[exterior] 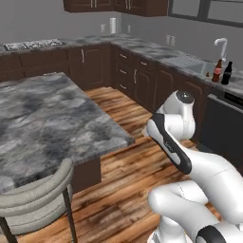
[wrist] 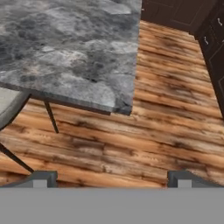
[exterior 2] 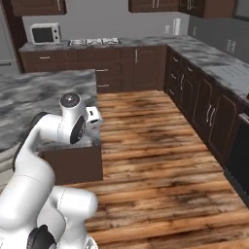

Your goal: Place the large bottle from the dining counter next to the other large bottle outside the sink, and place the small bottle from the dining counter next to the other small bottle inside the sink.

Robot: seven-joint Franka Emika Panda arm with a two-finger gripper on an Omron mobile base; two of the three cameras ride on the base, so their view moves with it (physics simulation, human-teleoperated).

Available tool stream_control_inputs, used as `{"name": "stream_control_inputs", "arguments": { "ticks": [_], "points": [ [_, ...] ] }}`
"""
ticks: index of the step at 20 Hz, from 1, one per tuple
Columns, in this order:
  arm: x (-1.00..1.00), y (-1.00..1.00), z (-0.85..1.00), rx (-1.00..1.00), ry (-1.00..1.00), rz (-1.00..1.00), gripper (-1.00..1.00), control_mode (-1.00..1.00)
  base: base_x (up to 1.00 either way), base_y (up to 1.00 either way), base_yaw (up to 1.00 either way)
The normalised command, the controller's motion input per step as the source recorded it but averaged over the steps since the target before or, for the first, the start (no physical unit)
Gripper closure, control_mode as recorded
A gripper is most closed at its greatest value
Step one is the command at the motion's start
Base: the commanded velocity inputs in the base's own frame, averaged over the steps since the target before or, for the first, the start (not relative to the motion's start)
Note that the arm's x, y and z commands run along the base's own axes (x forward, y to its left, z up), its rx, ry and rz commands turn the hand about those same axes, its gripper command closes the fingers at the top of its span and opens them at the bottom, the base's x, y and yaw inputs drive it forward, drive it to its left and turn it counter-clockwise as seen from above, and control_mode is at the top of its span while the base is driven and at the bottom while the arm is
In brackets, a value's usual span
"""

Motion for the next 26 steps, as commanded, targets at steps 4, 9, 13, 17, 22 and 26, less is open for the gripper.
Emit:
{"name": "stream_control_inputs", "arguments": {
  "ticks": [4, 9, 13, 17, 22, 26],
  "points": [
    [0.00, 0.00, 0.00, 0.00, 0.00, 0.00, -1.00, 1.00, -0.14, 0.64, 0.20],
    [0.00, 0.00, 0.00, 0.00, 0.00, 0.00, -1.00, 1.00, -0.09, 0.63, 0.16],
    [0.00, 0.00, 0.00, 0.00, 0.00, 0.00, -1.00, 1.00, -0.02, 0.59, 0.15],
    [0.00, 0.00, 0.00, 0.00, 0.00, 0.00, -1.00, 1.00, -0.03, 0.62, 0.13],
    [0.00, 0.00, 0.00, 0.00, 0.00, 0.00, -1.00, 1.00, 0.00, 0.72, 0.13],
    [0.00, 0.00, 0.00, 0.00, 0.00, 0.00, -1.00, 1.00, 0.00, 0.74, 0.13]
  ]
}}
